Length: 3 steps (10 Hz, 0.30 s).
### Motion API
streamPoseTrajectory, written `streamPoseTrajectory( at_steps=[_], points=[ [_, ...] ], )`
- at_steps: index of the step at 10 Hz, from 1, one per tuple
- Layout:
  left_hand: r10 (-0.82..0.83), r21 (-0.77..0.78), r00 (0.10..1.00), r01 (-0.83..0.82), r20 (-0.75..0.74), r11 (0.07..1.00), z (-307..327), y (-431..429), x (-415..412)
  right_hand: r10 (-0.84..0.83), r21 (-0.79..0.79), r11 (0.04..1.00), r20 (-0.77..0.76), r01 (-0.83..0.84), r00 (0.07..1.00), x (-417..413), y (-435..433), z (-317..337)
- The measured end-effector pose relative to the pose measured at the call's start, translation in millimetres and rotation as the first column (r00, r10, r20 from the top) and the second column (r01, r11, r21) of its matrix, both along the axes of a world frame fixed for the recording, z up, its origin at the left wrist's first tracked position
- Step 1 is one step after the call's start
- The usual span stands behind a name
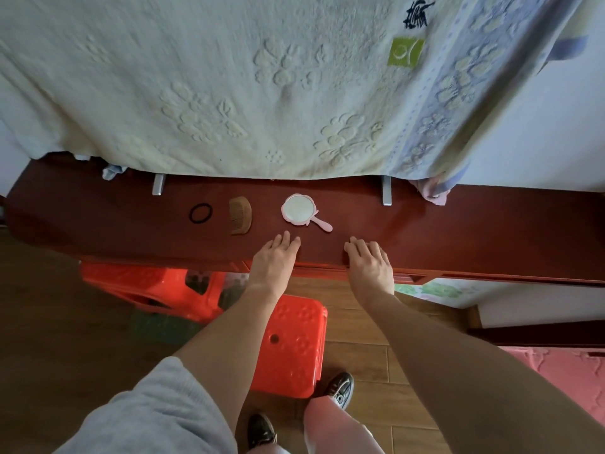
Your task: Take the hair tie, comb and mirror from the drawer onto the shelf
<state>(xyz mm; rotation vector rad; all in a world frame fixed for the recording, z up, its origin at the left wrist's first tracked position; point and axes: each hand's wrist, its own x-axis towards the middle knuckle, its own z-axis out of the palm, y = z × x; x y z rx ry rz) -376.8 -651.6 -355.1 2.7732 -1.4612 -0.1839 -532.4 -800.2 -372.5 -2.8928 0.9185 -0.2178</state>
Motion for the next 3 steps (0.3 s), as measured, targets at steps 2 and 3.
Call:
streamPoseTrajectory(
  at_steps=[2,3],
  points=[
    [0.0,0.001,0.989,0.0,-0.147,1.0,33.1,28.1,-3.9,-0.019,0.289,0.954,-0.192,0.075,0.981,3.4,11.4,45.0],
    [0.028,0.077,0.991,-0.018,-0.131,0.997,61.7,55.6,3.9,-0.119,0.368,0.908,-0.226,0.198,0.967,-3.5,26.4,71.3]
  ],
)
